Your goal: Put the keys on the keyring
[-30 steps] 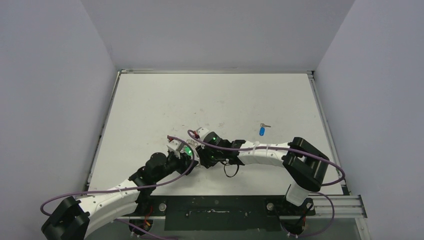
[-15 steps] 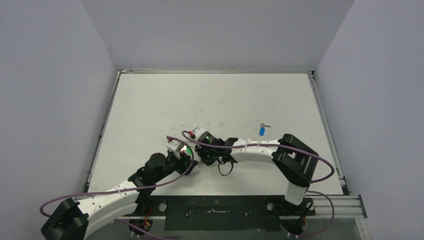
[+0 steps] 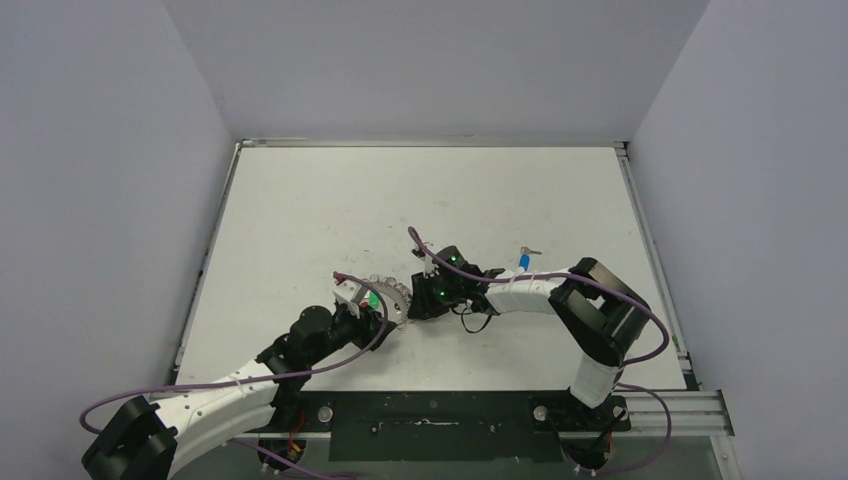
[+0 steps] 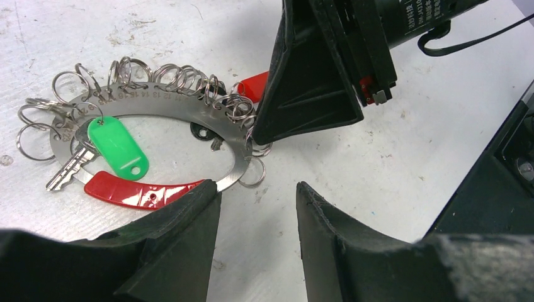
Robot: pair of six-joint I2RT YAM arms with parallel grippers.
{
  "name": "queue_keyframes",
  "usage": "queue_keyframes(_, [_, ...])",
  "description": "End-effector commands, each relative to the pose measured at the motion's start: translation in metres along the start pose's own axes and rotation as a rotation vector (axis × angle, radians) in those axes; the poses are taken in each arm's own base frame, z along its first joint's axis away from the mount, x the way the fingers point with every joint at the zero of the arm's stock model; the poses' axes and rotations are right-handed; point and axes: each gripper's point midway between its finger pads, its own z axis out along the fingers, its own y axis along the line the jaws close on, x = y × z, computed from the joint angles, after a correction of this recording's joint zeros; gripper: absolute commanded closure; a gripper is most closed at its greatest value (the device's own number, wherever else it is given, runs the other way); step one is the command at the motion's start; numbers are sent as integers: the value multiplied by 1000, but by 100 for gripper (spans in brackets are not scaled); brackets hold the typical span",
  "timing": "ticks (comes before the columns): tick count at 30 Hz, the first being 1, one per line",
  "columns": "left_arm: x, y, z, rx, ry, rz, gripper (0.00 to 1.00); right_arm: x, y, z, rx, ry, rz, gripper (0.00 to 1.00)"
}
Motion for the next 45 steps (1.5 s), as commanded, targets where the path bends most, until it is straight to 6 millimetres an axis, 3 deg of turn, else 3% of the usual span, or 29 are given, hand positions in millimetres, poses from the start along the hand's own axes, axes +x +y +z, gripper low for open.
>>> queue_keyframes(1, [-7, -4, 1, 12, -26, 6, 54, -24, 18, -16, -38, -85, -26, 77])
queue_keyframes(14, [-6, -4, 1, 12, -20, 6, 54, -29, 15, -39, 24, -116, -85, 71])
queue_keyframes(21, [-7, -5, 3, 15, -17, 3, 54, -29, 30, -27, 9, -94, -122, 73])
queue_keyframes(26, [-7, -4, 2, 13, -19, -2, 54, -31, 15, -18, 90, -87, -115, 73])
queue_keyframes(32, [-8, -5, 1, 13, -26, -1, 54, -16, -1, -13, 213, -5, -160, 72])
queue_keyframes(35, [-8, -4, 0, 12, -27, 0, 54, -6, 9, -4, 195, 41, -194, 72])
queue_keyframes(39, [-9, -4, 0, 11, -28, 1, 52, 1, 48, 4, 24, 52, -221, 73])
queue_keyframes(42, [-11, -3, 0, 0, -34, -4, 48, -13, 75, -3, -93, -24, -229, 73])
queue_keyframes(45, [-15, 1, -2, -32, -40, -17, 45, -26, 80, -18, -99, -88, -246, 73])
